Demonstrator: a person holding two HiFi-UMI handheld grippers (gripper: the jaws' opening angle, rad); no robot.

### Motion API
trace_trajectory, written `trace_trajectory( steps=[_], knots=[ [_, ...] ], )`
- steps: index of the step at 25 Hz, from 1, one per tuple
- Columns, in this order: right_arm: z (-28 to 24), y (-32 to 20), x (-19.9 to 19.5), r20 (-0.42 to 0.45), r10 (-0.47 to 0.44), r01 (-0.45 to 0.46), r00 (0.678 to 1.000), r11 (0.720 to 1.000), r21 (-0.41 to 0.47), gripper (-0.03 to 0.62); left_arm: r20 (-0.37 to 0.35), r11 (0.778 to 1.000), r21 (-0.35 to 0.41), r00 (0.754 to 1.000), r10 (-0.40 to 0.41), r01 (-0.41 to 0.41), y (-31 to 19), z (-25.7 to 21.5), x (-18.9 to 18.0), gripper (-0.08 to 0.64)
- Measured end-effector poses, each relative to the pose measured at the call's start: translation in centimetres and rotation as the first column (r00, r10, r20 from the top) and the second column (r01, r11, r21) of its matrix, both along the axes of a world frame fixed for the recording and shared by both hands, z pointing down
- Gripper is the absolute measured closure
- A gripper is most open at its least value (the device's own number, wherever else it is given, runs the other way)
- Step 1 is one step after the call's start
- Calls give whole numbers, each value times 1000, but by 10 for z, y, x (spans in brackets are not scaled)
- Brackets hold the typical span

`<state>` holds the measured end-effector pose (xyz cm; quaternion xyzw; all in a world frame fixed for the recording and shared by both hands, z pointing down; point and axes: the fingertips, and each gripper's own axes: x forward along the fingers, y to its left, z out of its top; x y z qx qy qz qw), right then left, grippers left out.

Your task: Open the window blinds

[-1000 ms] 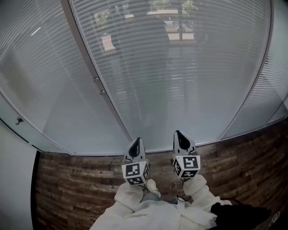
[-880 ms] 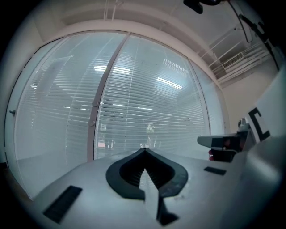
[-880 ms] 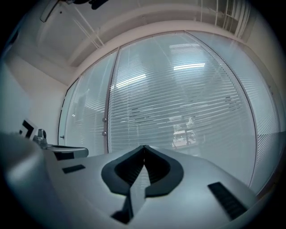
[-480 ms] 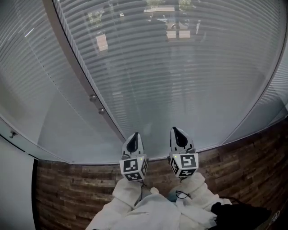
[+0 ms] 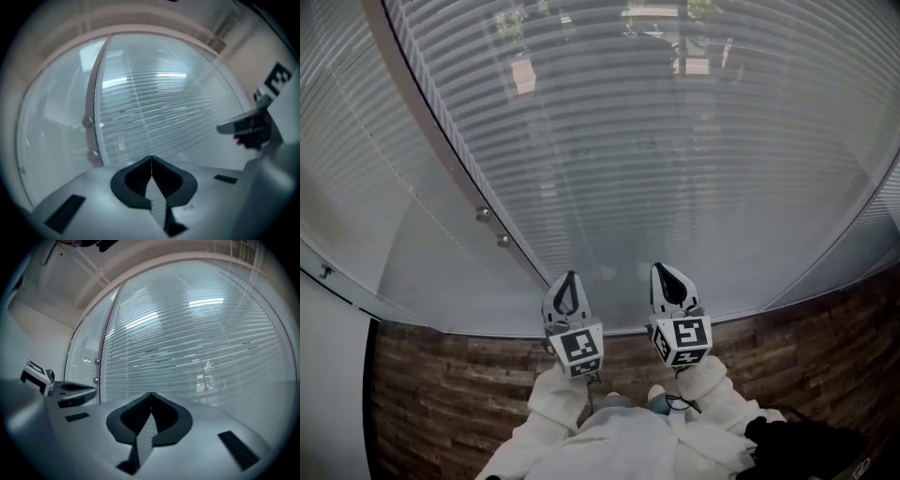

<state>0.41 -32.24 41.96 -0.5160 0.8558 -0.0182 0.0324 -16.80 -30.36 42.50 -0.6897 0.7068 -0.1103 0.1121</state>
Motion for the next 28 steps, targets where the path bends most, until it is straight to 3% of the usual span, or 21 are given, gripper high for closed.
trace_trajectory(
  steps=[1, 2, 5, 8, 9, 10, 13, 16, 20, 28],
  knots=[
    [1, -3, -1, 0, -7, 7, 1000, 1000, -2, 580, 142, 997, 30, 987, -70, 66, -1, -12, -18, 561],
    [3, -7, -3, -1, -12, 12, 1000, 1000, -2, 580, 277, 992, 51, 953, -121, 111, -3, -23, -36, 525],
    [7, -18, -8, 20, -17, 17, 1000, 1000, -8, 580, 579, 981, 34, 796, -174, 189, -21, -42, -85, 414],
    [5, -21, -13, 43, -26, 26, 999, 1000, -6, 580, 764, 967, 5, 622, -169, 256, -34, -49, -115, 414],
    [3, -20, -15, 47, -32, 32, 998, 999, -2, 580, 800, 961, -7, 579, -161, 277, -35, -48, -121, 414],
    [2, -20, -18, 49, -39, 39, 998, 999, 3, 580, 821, 955, -26, 551, -149, 296, -36, -45, -127, 414],
    [-2, -20, -21, 61, -44, 44, 997, 999, 13, 580, 842, 937, -91, 528, -108, 337, -41, -29, -144, 411],
    [-2, -22, -20, 76, -38, 38, 996, 999, 7, 580, 860, 932, -116, 505, -78, 342, -50, -18, -150, 391],
    [-2, -18, -25, 86, -38, 38, 996, 999, 10, 580, 892, 919, -118, 448, -68, 376, -60, -18, -159, 393],
    [1, -16, -16, 94, -4, 4, 996, 1000, -3, 580, 890, 926, -112, 451, -68, 360, -60, -17, -162, 433]
  ],
)
